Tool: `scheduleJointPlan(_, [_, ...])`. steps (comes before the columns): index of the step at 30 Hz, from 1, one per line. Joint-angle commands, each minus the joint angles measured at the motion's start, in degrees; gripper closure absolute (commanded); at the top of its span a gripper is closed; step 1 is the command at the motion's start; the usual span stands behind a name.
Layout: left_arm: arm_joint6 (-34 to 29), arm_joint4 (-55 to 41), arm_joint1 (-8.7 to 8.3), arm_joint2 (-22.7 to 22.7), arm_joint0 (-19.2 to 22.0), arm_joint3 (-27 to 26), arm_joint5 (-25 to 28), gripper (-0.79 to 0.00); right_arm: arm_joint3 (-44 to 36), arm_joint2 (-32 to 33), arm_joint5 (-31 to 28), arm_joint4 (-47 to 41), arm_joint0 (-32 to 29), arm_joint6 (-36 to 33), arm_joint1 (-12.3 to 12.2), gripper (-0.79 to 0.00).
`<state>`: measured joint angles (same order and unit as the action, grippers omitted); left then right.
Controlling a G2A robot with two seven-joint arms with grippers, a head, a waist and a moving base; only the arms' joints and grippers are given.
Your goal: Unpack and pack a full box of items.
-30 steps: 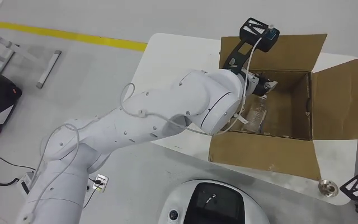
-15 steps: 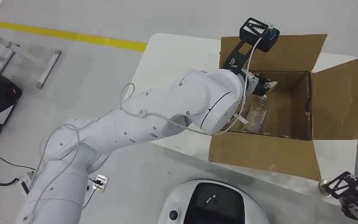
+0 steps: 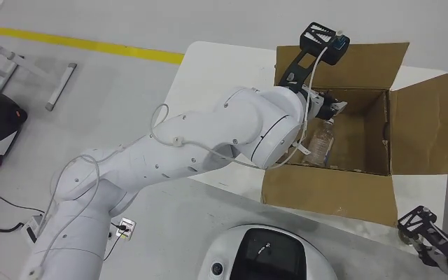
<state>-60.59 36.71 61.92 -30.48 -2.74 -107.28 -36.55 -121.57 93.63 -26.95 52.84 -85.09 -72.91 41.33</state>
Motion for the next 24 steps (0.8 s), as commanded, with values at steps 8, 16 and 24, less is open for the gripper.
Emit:
scheduleJointPlan(8, [0.0,0.0,0.0,0.0,0.0,0.0,0.0,-0.785,2.5,-3.8,-0.2,0.4,3.6,-1.0,0.0,-0.311])
scheduleJointPlan(16, [0.0,0.0,0.0,0.0,0.0,0.0,0.0,-0.785,3.9,-5.3,0.1,1.2,4.6,-1.4,0.0,-0.32])
scheduleJointPlan(24, [0.0,0.0,0.0,0.0,0.0,0.0,0.0,-0.785,4.8,-5.6,0.1,1.5,4.5,-1.4,-0.1,-0.36])
